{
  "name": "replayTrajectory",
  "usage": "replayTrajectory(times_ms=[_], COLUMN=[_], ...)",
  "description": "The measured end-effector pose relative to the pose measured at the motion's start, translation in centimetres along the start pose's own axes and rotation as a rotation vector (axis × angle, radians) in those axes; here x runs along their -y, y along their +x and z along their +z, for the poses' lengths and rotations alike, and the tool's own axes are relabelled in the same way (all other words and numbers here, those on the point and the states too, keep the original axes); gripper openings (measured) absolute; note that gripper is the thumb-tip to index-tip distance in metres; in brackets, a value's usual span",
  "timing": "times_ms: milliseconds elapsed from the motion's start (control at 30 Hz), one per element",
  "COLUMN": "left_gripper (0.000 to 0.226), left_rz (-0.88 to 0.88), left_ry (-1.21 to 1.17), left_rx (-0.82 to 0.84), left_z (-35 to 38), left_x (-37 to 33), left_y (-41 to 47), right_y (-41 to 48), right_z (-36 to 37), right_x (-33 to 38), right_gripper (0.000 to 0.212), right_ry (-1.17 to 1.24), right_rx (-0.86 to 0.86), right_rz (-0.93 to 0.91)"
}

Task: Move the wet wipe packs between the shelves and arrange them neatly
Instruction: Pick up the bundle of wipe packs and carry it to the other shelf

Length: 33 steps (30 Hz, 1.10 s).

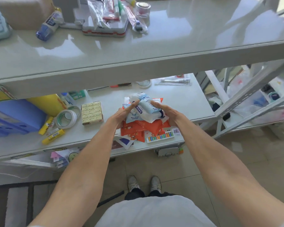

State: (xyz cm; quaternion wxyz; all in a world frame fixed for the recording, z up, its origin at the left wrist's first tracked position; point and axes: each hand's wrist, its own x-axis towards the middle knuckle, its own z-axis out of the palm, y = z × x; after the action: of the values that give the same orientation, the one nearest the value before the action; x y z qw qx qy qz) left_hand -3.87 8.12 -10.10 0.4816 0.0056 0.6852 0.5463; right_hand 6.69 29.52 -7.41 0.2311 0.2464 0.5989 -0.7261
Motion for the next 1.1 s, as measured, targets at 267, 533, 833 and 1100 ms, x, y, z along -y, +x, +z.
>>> replayTrajectory(times_ms=[267,533,833,1100], left_gripper=[0.098,0.092,0.095,0.085], left_rz=[0.093,0.131,0.137,0.089], left_ry=[0.133,0.243,0.311,0.463], left_rx=[0.190,0.272,0.418,0.667], left_z=[10.4,15.0,21.9,34.3], left_x=[-3.2,-6.0,-6.1,-4.1], left_y=[1.6,2.9,2.5,1.2], right_y=[-7.2,-10.8,-16.7,-26.3], right_z=[-7.1,-9.4,-11.5,-13.8], right_x=[-4.5,-6.5,-9.8,-17.1], right_gripper=[0.070,0.086,0.070,0.066], right_ry=[0.187,0.358,0.463,0.642], right_rx=[-0.210,-0.278,-0.428,-0.671], right_rz=[-0.126,-0.206,-0.275,-0.359])
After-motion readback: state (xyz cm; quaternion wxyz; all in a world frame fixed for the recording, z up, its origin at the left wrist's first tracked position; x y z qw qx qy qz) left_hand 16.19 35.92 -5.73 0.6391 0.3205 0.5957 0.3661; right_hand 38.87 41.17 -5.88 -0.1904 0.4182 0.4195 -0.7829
